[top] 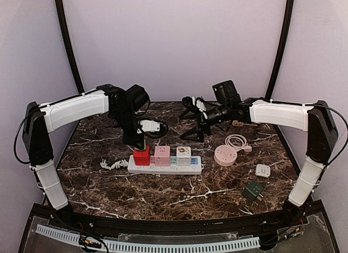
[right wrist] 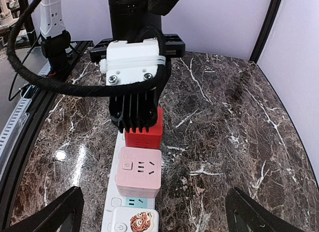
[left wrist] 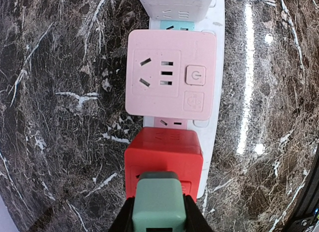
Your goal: Insert the plug
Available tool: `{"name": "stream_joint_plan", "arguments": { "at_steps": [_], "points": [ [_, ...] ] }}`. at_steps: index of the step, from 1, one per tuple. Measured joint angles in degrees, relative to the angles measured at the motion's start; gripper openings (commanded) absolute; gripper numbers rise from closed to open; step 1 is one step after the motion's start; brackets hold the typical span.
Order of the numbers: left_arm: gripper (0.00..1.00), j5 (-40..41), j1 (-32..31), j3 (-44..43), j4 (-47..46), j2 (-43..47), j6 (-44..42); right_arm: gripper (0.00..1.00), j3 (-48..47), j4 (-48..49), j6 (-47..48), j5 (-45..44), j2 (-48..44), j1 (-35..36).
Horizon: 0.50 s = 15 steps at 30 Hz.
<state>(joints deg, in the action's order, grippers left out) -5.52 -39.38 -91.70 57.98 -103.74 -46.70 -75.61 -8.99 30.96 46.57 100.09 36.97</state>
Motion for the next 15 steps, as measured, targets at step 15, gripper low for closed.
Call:
{"name": "stream_joint_plan", "arguments": {
  "at_steps": [15],
  "points": [
    [0.0, -2.3, 2.0, 7.3, -6.1, 2.8, 0.0, 0.99, 3.5, 0.1, 0.0, 0.2, -2.6, 0.0]
  ]
}}
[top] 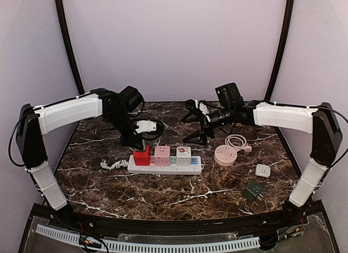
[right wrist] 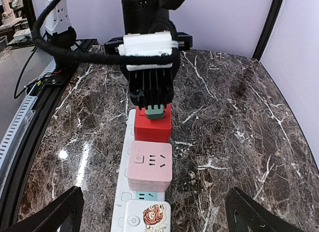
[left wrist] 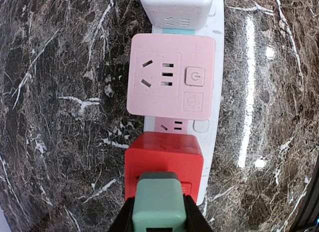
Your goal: Insert the plug
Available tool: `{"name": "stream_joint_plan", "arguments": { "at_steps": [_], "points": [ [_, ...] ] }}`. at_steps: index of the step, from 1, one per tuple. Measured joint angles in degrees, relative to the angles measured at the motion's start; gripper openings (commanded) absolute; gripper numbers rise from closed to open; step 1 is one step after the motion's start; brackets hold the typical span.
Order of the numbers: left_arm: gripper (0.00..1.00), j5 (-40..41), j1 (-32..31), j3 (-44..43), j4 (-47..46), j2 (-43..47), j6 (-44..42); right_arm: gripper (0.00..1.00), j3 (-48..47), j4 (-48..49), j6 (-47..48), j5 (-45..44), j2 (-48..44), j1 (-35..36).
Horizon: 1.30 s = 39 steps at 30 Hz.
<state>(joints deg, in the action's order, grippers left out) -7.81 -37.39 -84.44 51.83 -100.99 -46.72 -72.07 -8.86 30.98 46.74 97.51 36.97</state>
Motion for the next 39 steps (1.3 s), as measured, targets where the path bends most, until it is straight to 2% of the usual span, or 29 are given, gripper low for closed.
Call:
{"name": "stream_joint_plan", "arguments": {
  "at_steps": [6, 12, 13, 14, 15, 17, 23, 28, 33, 36, 39],
  "points": [
    [0.0, -1.7, 0.5, 0.7, -1.3, -1.6, 1.1, 0.99, 0.3, 0.1, 0.0, 0.1, -1.5, 0.0],
    [0.02, 0.1, -0.5, 0.7, -1.3, -1.7, 1.5, 0.99, 1.2, 0.3, -0.1, -0.1, -3.1, 0.0],
    [0.34, 0.2, -0.5, 0.6, -1.2, -1.7, 1.5, 0.99, 1.2, 0.3, -0.2, -0.4, -3.3, 0.0],
    [0.51, 0.2, -0.5, 0.5, -1.0, -1.7, 1.5, 0.99, 1.2, 0.3, -0.5, -0.9, -3.5, 0.0],
    [0.76, 0.2, -0.5, 0.3, -0.9, -1.7, 1.8, 0.99, 1.2, 0.3, -1.0, -1.9, -3.8, 0.0],
    [0.96, 1.5, -0.7, -0.2, -0.5, -2.8, 2.6, 0.99, 1.2, 0.1, -2.3, -4.6, -4.3, -0.1],
    [0.99, 3.0, -0.8, -7.0, 2.2, -4.5, 4.8, 0.99, 1.0, -2.1, -11.2, -16.8, -7.0, -4.6],
    [0.99, 0.8, -1.2, -9.0, -0.2, 5.6, 4.7, 0.99, -1.6, -11.0, -25.8, -32.7, -9.5, -13.0],
    [0.99, -5.5, -2.1, -2.3, -6.9, 19.3, 6.0, 0.99, 3.1, -20.3, -38.6, -44.1, -17.0, -18.3],
    [0.98, -8.1, -2.3, 2.8, -12.2, 21.6, 10.3, 0.99, 8.2, -25.3, -45.7, -49.8, -22.1, -19.0],
    [0.98, -8.2, -2.2, 9.7, -22.4, 20.8, 19.0, 0.99, 12.0, -31.0, -53.0, -55.0, -23.3, -20.6]
  ]
}}
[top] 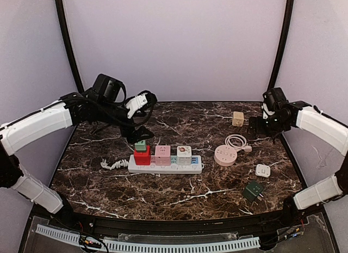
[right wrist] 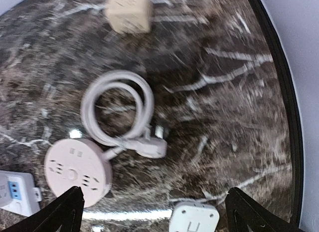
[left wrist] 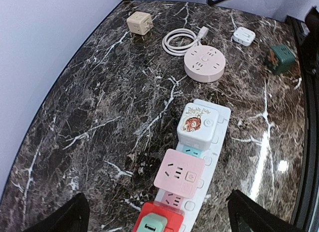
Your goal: Insert the plug
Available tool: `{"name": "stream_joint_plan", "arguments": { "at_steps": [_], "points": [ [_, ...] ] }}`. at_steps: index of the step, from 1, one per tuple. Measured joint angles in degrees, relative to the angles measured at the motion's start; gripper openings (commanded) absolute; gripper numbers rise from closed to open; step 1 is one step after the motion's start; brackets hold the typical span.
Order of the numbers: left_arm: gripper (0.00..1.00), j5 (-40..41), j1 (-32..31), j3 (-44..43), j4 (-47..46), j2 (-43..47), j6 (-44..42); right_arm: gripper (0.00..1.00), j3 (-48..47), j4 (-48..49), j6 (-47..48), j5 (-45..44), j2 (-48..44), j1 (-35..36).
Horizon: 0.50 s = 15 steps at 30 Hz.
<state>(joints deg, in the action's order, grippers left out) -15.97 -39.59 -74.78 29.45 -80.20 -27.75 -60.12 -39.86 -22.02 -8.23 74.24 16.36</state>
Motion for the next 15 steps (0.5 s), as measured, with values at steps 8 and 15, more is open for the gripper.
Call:
{"name": "stream_joint_plan", "arguments": {
  "at_steps": [8, 15],
  "points": [
    [0.98, -1.7, 3.6, 19.4, -31.5, -0.5, 22.6, 0.99, 8.2, -7.6, -11.5, -1.8, 7.3, -3.3],
    [0.97, -3.7, 3.8, 24.5, -46.1, 0.8, 27.3, 0.99, 10.7, -8.3, -14.3, 1.0, 8.9, -3.7]
  ]
}}
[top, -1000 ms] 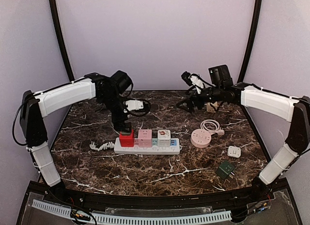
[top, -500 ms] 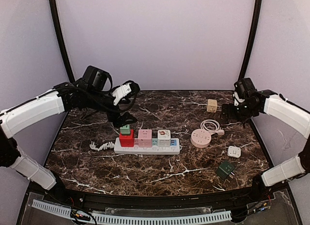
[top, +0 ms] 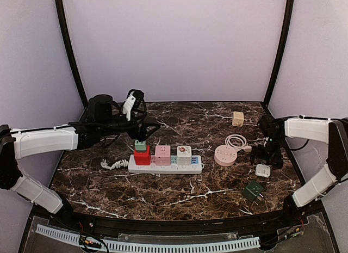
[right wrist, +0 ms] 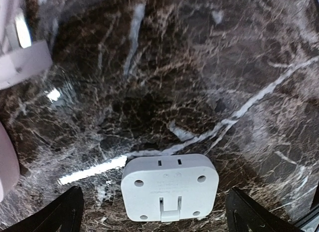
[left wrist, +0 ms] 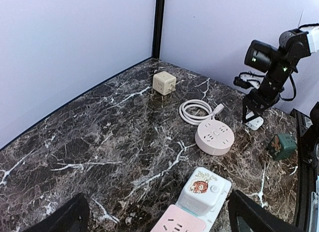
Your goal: Insert the plug
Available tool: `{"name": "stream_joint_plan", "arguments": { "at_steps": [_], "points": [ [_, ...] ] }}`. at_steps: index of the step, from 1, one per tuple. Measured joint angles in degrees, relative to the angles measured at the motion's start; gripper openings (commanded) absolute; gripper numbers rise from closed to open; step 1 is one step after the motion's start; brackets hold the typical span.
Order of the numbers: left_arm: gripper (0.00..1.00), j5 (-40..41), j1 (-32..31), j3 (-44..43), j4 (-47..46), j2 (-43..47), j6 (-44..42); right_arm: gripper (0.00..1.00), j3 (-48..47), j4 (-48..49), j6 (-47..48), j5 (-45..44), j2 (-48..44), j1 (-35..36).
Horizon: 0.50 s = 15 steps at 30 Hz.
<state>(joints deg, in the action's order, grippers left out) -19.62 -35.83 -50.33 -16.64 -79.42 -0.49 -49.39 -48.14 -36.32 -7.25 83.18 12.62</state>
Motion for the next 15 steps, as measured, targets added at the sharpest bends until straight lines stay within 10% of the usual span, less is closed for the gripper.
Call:
{"name": "stream_joint_plan", "arguments": {
  "at_steps": [15],
  "points": [
    [0.97, -1.2, 1.2, 1.9, -7.8, 0.7, 1.2, 0.8, 5.9, 2.3, 0.6, 4.5, 1.4, -0.4]
  ]
}}
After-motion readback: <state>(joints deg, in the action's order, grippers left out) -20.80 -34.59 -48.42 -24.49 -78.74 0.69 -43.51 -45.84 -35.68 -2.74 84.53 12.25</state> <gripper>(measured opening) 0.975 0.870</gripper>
